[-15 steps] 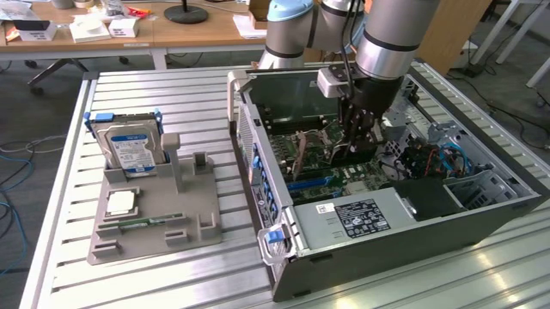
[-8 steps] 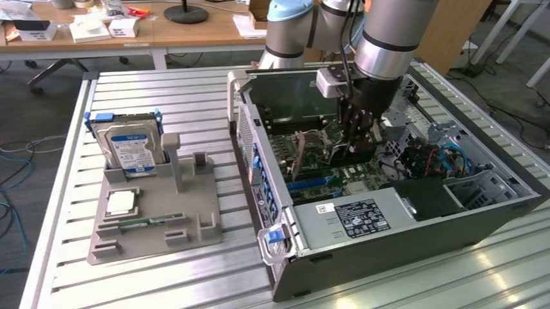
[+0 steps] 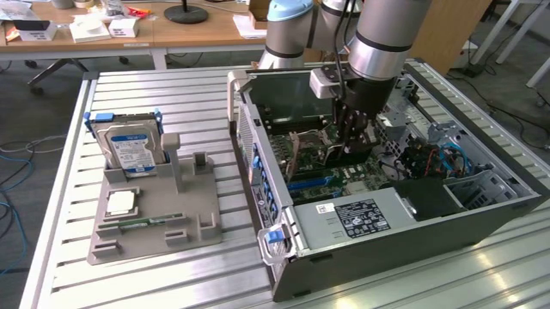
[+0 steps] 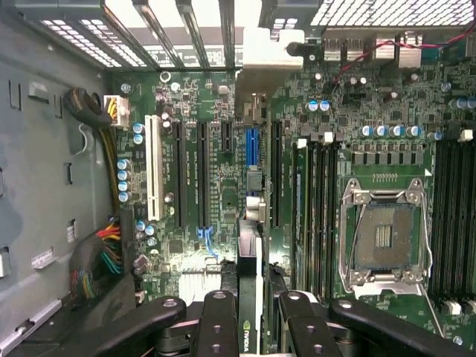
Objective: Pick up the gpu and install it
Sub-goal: 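Insert the gpu into the slot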
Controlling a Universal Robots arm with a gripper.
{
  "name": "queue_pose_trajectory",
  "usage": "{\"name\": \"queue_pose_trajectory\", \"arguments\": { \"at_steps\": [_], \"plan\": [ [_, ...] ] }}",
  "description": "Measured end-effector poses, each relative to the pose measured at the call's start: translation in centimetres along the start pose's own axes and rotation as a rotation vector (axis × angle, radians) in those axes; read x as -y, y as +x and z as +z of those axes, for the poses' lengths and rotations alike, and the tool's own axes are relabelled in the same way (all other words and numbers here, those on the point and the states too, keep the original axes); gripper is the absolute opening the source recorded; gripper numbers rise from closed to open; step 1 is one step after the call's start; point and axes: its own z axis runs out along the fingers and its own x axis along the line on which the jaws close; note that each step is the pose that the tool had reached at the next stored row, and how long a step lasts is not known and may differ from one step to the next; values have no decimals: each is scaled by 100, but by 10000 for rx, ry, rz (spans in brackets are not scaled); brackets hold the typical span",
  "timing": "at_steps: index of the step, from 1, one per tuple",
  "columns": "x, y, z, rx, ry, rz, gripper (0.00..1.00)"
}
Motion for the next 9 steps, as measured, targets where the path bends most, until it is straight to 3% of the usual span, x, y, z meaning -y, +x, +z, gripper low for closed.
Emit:
{"name": "queue_pose_trajectory", "arguments": {
  "at_steps": [9],
  "plan": [
    [-4,0,91,2,1,1,26]
  ]
}}
